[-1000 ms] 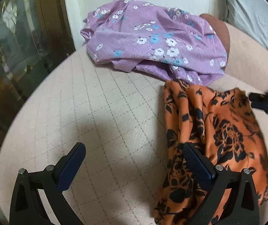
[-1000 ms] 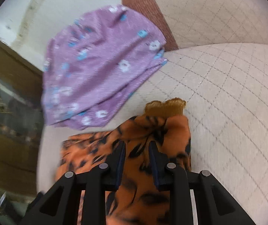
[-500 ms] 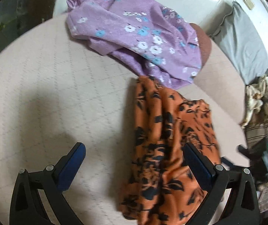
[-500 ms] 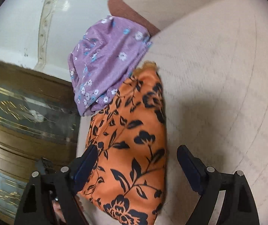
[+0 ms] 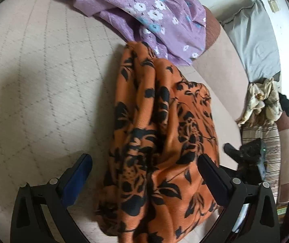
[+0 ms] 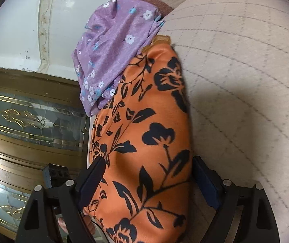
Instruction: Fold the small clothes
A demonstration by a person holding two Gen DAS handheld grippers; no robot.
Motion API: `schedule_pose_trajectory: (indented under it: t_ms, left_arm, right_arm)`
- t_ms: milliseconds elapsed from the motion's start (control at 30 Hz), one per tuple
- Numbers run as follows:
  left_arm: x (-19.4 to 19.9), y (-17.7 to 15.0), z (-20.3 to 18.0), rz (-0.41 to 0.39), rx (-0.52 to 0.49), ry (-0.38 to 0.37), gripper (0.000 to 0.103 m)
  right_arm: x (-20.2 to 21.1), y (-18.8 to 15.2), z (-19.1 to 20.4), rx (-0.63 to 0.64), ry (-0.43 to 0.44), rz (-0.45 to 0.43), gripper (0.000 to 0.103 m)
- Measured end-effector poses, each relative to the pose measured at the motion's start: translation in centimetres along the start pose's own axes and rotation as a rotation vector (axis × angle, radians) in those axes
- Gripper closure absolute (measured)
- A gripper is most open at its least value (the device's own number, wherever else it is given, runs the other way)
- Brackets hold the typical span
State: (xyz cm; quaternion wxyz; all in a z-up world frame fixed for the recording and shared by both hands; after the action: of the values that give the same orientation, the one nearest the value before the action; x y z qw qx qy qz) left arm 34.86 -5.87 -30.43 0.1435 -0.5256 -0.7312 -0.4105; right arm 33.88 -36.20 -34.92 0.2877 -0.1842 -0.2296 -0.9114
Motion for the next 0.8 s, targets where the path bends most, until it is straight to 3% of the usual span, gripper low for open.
schedule_pose_trajectory:
  t_ms: [133, 267, 333, 433, 633, 800]
  left_arm:
    - [-0.4, -0.4, -0.5, 0.016, 0.045, -0.070, 0.000]
    - [0.0, -0.4, -0.3, -0.018, 0.066, -0.062, 0.003]
    - [0.1, -0.4, -0.1, -0.033, 0.064, -0.033, 0.020]
    - [0.4, -0.3, 0.4, -0.051, 0.053, 0.015, 0.035]
    - [1.1, -0.4, -0.5, -0.084, 0.008, 0.049, 0.048]
    - [2.3, -0.4, -2.1, -0.117, -0.026, 0.031, 0.053]
  right_arm:
    - [-1.1, -0.3, 0.8, 0.041, -0.025, -0.009, 0.020]
    - [-1.9, -0.4, 0.9, 0.050, -0.056, -0.022, 0.038]
    - [-1.9, -0.4, 1.0, 0.058, -0.073, -0.029, 0.045]
    - [-1.8, -0.6, 1.1, 0.077, -0.083, -0.046, 0.051]
    - [-1.4, -0.6, 1.9, 0.104, -0.089, -0.075, 0.058]
    - [-0.2, -0.4, 2.7, 0.140, -0.075, -0.096, 0.062]
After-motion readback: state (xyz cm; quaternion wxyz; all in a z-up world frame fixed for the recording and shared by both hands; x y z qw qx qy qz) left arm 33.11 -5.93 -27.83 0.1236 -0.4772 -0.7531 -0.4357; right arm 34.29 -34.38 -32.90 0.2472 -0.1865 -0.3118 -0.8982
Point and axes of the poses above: each gripper's, at about its wrist camera, not at the fingertips, and x roughly against the way its jaws point, z to its left, y to its top, the point moved 5 cm from there along -x, roughly the way its jaws point, and after that the axes turned 15 degrees about -z, right-handed, at the moved point
